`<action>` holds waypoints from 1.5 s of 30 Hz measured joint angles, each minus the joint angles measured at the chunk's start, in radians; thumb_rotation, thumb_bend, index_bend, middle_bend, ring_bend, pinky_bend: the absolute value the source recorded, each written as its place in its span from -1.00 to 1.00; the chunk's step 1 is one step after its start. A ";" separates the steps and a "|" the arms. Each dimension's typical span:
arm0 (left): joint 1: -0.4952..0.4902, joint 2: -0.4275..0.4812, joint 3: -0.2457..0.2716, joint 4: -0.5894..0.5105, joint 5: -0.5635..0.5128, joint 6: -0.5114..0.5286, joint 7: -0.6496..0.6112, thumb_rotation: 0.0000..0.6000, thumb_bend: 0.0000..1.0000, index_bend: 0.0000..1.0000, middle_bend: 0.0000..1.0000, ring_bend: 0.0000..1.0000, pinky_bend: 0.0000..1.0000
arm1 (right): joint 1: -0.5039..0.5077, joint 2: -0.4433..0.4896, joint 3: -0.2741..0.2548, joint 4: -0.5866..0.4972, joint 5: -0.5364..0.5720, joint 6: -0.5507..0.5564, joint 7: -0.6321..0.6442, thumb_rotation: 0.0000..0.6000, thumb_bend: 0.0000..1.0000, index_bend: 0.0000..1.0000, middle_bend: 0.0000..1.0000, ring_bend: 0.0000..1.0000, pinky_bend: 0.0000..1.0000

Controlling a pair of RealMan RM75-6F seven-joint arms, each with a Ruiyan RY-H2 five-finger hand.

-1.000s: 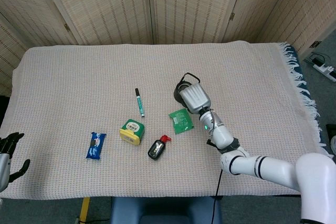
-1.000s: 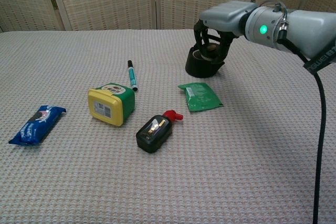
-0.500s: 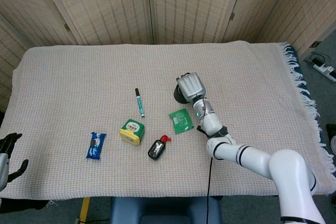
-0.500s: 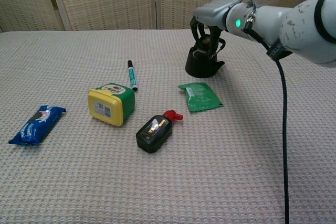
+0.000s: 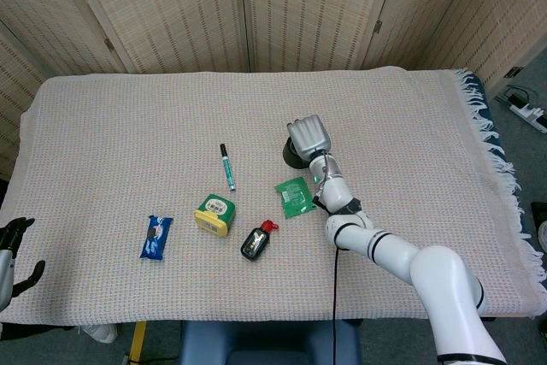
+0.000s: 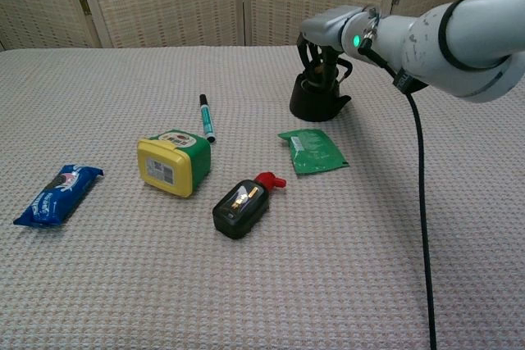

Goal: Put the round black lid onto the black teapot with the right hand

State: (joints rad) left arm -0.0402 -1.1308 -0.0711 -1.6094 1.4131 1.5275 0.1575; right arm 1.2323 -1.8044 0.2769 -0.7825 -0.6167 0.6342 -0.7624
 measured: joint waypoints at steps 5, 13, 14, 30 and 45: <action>0.003 -0.001 0.000 0.003 -0.003 0.002 -0.003 1.00 -0.42 -0.69 -0.73 -0.63 -0.72 | 0.006 -0.009 -0.002 0.016 0.003 -0.009 0.008 1.00 -0.41 -0.28 -0.26 0.81 0.45; 0.003 -0.004 0.000 0.008 -0.002 0.002 -0.005 1.00 -0.42 -0.68 -0.73 -0.63 -0.72 | 0.006 0.002 -0.007 0.004 0.021 -0.020 0.003 1.00 -0.41 -0.47 -0.35 0.81 0.45; 0.003 -0.004 0.000 0.008 -0.002 0.002 -0.006 1.00 -0.42 -0.68 -0.73 -0.63 -0.72 | 0.005 0.006 -0.008 -0.001 0.023 -0.020 0.002 1.00 -0.41 -0.49 -0.37 0.81 0.45; -0.017 -0.002 -0.010 0.005 0.017 -0.006 -0.012 1.00 -0.42 -0.68 -0.73 -0.63 -0.72 | -0.113 0.258 -0.044 -0.434 -0.097 0.176 0.052 1.00 -0.41 -0.50 -0.38 0.18 0.16; -0.070 -0.022 -0.029 -0.014 0.034 -0.039 0.026 1.00 -0.42 -0.68 -0.73 -0.63 -0.74 | -0.567 0.632 -0.268 -0.940 -0.487 0.670 0.237 1.00 -0.41 -0.70 -0.67 -0.58 -0.52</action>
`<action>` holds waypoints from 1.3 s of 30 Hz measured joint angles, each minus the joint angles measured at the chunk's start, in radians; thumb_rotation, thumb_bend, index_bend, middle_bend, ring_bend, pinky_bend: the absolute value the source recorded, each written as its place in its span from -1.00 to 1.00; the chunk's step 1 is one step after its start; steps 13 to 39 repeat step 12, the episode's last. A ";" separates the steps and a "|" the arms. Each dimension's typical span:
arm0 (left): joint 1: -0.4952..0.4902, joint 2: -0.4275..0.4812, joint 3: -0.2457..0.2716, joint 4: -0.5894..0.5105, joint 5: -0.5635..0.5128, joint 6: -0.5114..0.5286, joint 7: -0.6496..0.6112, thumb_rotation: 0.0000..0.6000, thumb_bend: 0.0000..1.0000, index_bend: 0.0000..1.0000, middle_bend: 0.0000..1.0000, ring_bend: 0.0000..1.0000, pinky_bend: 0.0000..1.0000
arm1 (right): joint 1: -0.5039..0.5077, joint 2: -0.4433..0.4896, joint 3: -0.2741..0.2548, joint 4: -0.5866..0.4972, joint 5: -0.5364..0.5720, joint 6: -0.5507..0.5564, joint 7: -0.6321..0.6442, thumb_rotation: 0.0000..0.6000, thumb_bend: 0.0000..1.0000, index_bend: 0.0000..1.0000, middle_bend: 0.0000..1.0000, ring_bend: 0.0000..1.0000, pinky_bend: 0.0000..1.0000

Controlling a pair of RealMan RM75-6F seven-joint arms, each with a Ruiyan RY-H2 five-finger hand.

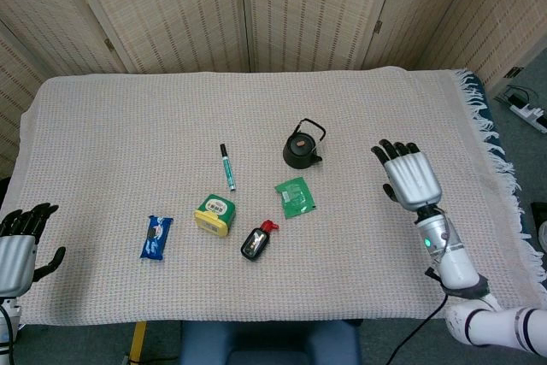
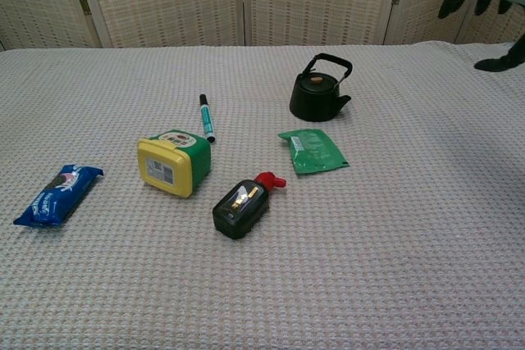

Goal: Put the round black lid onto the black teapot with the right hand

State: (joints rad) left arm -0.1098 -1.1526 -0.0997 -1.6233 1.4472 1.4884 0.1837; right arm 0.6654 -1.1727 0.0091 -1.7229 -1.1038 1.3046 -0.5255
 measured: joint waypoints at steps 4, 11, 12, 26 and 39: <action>-0.009 -0.008 -0.006 -0.004 -0.008 -0.007 0.014 1.00 -0.42 -0.68 -0.73 -0.63 -0.76 | -0.130 0.042 -0.083 -0.015 -0.111 0.085 0.113 1.00 -0.41 -0.98 -0.97 -0.90 -0.88; -0.018 -0.023 -0.009 -0.018 -0.009 -0.002 0.049 1.00 -0.42 -0.68 -0.73 -0.63 -0.84 | -0.305 0.074 -0.151 -0.009 -0.224 0.222 0.231 1.00 -0.41 -1.00 -1.00 -0.96 -1.00; -0.019 -0.026 -0.009 -0.020 -0.010 -0.001 0.052 1.00 -0.42 -0.68 -0.73 -0.63 -0.84 | -0.338 0.073 -0.155 -0.003 -0.238 0.255 0.244 1.00 -0.42 -1.00 -1.00 -0.95 -1.00; -0.019 -0.026 -0.009 -0.020 -0.010 -0.001 0.052 1.00 -0.42 -0.68 -0.73 -0.63 -0.84 | -0.338 0.073 -0.155 -0.003 -0.238 0.255 0.244 1.00 -0.42 -1.00 -1.00 -0.95 -1.00; -0.019 -0.026 -0.009 -0.020 -0.010 -0.001 0.052 1.00 -0.42 -0.68 -0.73 -0.63 -0.84 | -0.338 0.073 -0.155 -0.003 -0.238 0.255 0.244 1.00 -0.42 -1.00 -1.00 -0.95 -1.00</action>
